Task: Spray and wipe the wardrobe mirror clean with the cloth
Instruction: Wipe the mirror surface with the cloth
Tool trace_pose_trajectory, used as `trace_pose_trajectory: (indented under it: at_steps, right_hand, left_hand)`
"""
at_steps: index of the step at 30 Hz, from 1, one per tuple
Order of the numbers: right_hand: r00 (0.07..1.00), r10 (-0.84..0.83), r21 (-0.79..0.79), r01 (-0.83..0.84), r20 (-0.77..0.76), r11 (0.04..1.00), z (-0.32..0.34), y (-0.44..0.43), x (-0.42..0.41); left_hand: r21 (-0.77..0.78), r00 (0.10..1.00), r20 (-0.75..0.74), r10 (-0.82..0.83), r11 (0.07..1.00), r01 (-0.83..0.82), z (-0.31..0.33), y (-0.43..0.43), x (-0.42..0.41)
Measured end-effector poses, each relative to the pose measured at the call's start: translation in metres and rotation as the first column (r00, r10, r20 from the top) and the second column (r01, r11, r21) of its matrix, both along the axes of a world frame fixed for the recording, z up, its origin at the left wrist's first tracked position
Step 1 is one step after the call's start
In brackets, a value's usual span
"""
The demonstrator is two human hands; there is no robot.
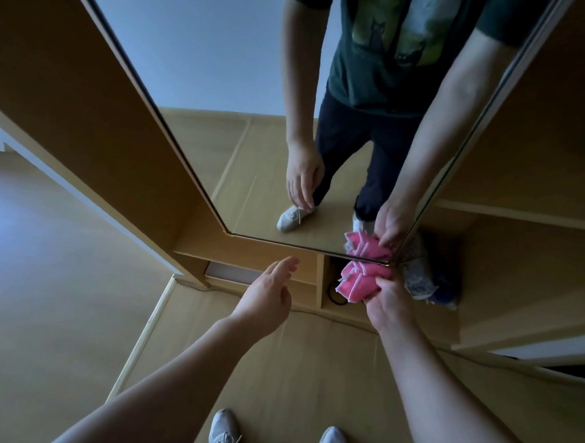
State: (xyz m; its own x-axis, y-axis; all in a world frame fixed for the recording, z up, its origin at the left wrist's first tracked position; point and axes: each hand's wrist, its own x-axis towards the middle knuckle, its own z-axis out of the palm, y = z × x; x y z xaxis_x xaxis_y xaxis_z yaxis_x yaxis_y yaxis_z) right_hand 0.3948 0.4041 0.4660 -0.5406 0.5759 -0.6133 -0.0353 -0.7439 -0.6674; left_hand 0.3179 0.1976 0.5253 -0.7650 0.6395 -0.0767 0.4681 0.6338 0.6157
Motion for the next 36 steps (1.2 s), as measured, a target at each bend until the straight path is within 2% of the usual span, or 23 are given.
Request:
trace_pose_trajectory:
  at_steps: [6,11,17,20,22,27,33,36]
  right_hand:
    - [0.978,-0.128,0.101,0.113,0.163,0.989,0.015,0.012,0.027]
    - [0.982,-0.162,0.207,0.138,0.102,0.969,0.067,0.002,0.049]
    - [0.999,-0.039,0.387,0.027,0.023,0.922,0.150,-0.034,0.065]
    - [0.995,0.071,0.421,-0.036,-0.069,0.906,0.185,-0.054,0.061]
    - [0.988,0.111,0.464,-0.048,-0.108,0.885,0.208,-0.066,0.053]
    - [0.963,0.237,0.625,-0.106,-0.130,0.773,0.266,-0.101,0.026]
    - [0.951,0.251,0.732,-0.041,-0.180,0.680,0.315,-0.138,-0.002]
    - [0.934,0.311,0.805,-0.043,-0.178,0.592,0.339,-0.157,-0.009]
  left_hand:
    - [0.047,0.996,0.003,-0.086,0.995,0.085,0.024,0.024,0.010]
    - [0.083,0.983,-0.026,-0.184,0.979,0.185,0.058,0.044,0.014]
    - [0.100,0.944,-0.028,-0.328,0.939,0.330,0.103,0.053,0.009]
    - [0.166,0.911,-0.017,-0.411,0.898,0.408,0.132,0.045,0.005]
    - [0.197,0.894,-0.065,-0.444,0.872,0.447,0.152,0.038,-0.002]
    - [0.266,0.895,-0.130,-0.427,0.855,0.446,0.205,0.013,-0.028]
    - [0.380,0.905,-0.139,-0.401,0.823,0.423,0.263,-0.036,-0.054]
    - [0.450,0.916,-0.156,-0.369,0.799,0.398,0.291,-0.062,-0.065]
